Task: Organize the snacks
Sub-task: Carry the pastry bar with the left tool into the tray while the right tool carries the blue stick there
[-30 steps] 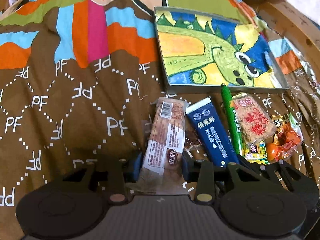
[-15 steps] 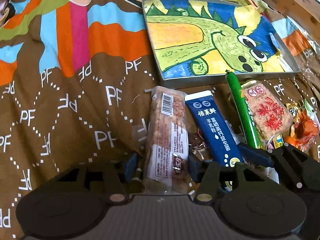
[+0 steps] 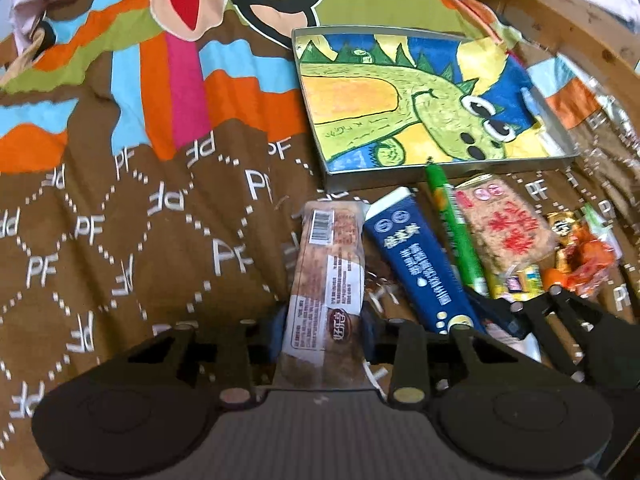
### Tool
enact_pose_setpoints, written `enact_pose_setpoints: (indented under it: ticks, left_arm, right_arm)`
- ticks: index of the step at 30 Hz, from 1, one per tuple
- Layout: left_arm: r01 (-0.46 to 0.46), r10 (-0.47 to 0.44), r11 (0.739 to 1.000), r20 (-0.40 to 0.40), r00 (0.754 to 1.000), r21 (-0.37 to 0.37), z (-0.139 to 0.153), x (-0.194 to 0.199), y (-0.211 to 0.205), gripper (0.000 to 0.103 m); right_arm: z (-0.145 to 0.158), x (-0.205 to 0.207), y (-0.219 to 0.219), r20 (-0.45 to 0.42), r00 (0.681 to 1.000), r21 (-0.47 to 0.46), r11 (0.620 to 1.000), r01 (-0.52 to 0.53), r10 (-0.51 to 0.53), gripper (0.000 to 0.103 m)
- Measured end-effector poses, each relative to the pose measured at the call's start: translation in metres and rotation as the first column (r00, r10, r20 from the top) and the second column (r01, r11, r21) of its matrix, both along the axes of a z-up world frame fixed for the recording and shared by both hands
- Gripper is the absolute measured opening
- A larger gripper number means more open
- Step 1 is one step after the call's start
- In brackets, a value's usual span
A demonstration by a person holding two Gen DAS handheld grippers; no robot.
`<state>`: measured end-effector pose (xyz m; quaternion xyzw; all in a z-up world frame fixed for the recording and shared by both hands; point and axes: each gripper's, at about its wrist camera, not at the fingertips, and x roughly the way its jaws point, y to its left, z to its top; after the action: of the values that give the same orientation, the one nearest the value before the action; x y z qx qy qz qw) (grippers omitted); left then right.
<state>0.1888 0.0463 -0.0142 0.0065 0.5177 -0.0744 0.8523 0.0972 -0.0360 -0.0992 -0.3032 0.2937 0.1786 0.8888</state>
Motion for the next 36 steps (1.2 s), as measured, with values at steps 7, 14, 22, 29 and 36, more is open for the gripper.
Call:
enact_pose_setpoints:
  ticks: [7, 14, 22, 29, 36]
  left_arm:
    - [-0.047, 0.048, 0.988, 0.004, 0.999, -0.145, 0.012, -0.012, 0.013, 0.039]
    - [-0.049, 0.071, 0.972, 0.088, 0.994, -0.229, 0.025, -0.018, 0.012, 0.039]
    - [-0.071, 0.142, 0.955, 0.236, 0.961, -0.287, 0.038, 0.012, 0.002, 0.039]
    - [-0.06, 0.202, 0.923, 0.349, 0.915, -0.379, 0.034, 0.064, -0.011, 0.039]
    - [-0.076, 0.25, 0.891, 0.345, 0.905, -0.447, -0.002, 0.12, -0.024, 0.039]
  right_arm:
    - [0.003, -0.02, -0.001, 0.152, 0.988, -0.16, 0.987, -0.016, 0.04, 0.039]
    - [0.024, -0.008, -0.021, 0.232, 0.972, -0.089, 0.995, 0.054, -0.032, 0.039]
    - [0.053, 0.023, -0.044, 0.304, 0.944, 0.047, 0.992, 0.117, -0.126, 0.039]
    - [0.067, 0.086, -0.07, 0.278, 0.933, 0.203, 0.963, 0.175, -0.228, 0.039]
    - [0.059, 0.154, -0.089, 0.174, 0.94, 0.356, 0.909, 0.218, -0.294, 0.04]
